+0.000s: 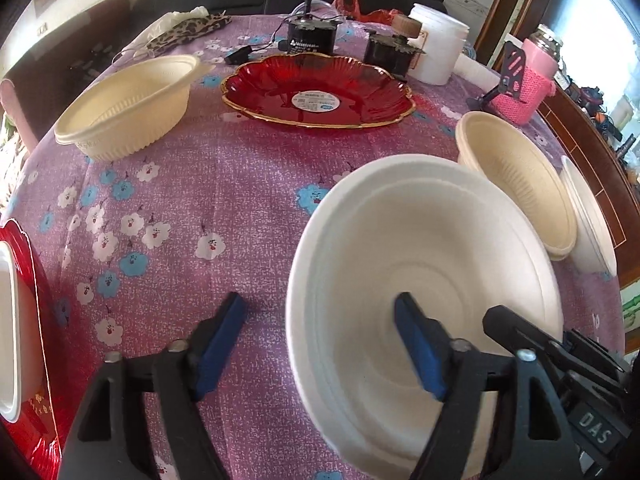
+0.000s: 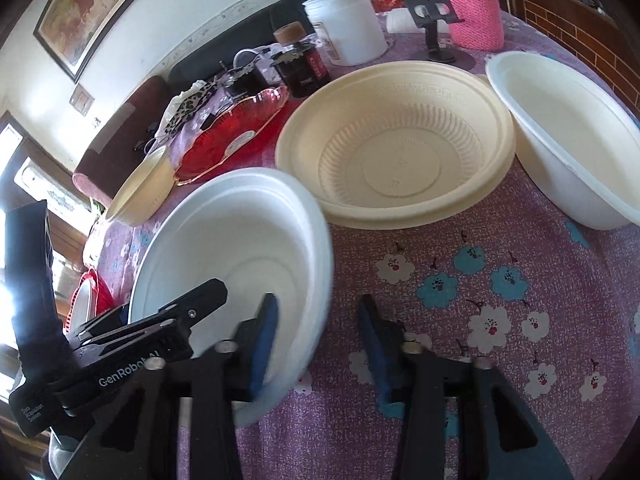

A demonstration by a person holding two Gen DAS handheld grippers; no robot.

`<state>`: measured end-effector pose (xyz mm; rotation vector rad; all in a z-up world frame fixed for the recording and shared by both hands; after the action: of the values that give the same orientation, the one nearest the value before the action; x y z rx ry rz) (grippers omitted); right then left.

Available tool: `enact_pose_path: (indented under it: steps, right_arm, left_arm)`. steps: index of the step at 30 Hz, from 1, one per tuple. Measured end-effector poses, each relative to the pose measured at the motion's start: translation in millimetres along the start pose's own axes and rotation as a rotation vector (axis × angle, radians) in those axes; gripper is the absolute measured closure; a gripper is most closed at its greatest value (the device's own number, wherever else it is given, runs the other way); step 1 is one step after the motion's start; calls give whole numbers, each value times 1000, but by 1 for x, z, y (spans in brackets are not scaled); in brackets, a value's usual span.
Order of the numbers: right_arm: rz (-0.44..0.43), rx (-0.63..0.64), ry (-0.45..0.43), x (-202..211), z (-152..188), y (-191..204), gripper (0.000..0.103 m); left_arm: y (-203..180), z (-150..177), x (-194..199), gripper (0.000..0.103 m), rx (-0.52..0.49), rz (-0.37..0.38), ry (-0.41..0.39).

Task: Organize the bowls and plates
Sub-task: 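Close both grippers on the rim of another white bowl, then carry the second white bowl with both grippers onto the bowl on the red plate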

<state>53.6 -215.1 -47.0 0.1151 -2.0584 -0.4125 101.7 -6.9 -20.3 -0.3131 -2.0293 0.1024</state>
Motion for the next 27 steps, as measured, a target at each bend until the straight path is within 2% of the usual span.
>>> enact_pose_path:
  steps: [1,2,4,9,18,27]
  right_arm:
    - [1,12,0,0,0,3,78]
    - [0,23,-3,1,0,5,78]
    - [3,43,-13,4,1,11,81]
    - [36,94,-56,14,3,26,85]
    - [-2,130,-95,38,8,49,85]
    - [-27,202,-128,58,9,99,85]
  left_arm:
    - [-2,1,1,61,-11,0,0]
    - [-4,2,2,74,-22,4,3]
    - [-7,5,5,81,-24,31,8]
    - [-7,10,25,81,-27,26,-45]
    - [6,18,65,81,5,31,-107]
    - [42,25,110,80,68,28,-183]
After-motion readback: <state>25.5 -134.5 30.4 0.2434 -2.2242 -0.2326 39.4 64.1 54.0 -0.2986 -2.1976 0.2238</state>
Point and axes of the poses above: each gripper's, at about its wrist camera, not at the fingertips, and x roughly against the way its jaws point, y to its left, z to its underside, the point moved 4 cm from there along -x, roughly the way its jaws point, and after that the axes turned 5 degrees about z, right-handed, at the moved point
